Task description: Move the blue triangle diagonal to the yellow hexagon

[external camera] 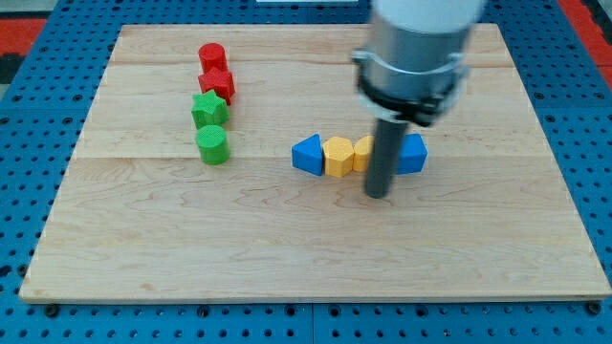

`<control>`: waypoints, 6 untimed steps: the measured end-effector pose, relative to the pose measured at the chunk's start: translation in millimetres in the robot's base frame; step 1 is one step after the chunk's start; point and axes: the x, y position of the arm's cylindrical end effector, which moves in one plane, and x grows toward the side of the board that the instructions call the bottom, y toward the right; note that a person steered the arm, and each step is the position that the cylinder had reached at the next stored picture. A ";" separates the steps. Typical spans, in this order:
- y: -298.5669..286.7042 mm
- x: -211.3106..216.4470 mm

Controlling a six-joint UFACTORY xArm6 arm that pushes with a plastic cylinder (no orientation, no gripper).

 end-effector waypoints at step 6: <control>-70.5 -115.6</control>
